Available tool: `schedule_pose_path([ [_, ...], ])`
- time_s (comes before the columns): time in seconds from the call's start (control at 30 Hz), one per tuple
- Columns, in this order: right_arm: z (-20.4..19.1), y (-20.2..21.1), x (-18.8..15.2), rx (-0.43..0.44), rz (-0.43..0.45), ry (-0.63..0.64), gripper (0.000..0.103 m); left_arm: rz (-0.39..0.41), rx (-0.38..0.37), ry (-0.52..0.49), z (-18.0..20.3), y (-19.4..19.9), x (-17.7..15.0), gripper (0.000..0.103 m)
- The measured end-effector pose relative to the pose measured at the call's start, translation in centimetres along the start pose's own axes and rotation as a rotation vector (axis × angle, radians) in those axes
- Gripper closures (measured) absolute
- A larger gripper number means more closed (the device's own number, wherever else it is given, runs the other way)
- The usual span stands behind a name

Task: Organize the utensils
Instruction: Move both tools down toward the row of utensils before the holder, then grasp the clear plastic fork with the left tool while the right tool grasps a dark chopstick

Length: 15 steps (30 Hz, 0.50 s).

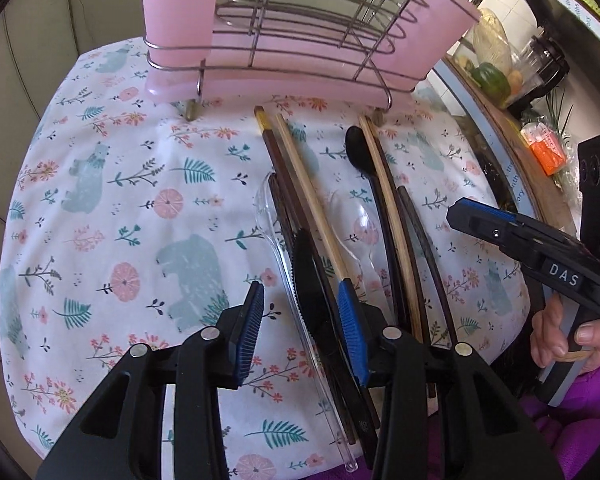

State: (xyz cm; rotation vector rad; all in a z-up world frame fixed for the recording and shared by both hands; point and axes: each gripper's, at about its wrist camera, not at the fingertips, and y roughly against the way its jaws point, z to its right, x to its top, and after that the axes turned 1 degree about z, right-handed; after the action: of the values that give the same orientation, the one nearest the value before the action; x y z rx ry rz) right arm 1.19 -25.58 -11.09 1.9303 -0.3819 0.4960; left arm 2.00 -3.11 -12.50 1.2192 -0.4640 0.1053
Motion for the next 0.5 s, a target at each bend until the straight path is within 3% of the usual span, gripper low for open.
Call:
schedule_pose_path([
  [0.07, 0.2, 0.0, 0.1, 0.006, -0.001, -0.007, 0.077, -0.005, -0.010, 0.028, -0.4, 0.0, 0.3, 0.064],
  [0.23, 0.5, -0.3, 0.5, 0.015, -0.004, -0.015, 0.077, 0.073, -0.012, 0.077, -1.7, 1.2, 2.7, 0.064],
  [0.5, 0.2, -1.0, 0.5, 0.027, -0.040, -0.004, 0.081, -0.004, 0.031, 0.078, -2.1, -2.1, 4.8, 0.093],
])
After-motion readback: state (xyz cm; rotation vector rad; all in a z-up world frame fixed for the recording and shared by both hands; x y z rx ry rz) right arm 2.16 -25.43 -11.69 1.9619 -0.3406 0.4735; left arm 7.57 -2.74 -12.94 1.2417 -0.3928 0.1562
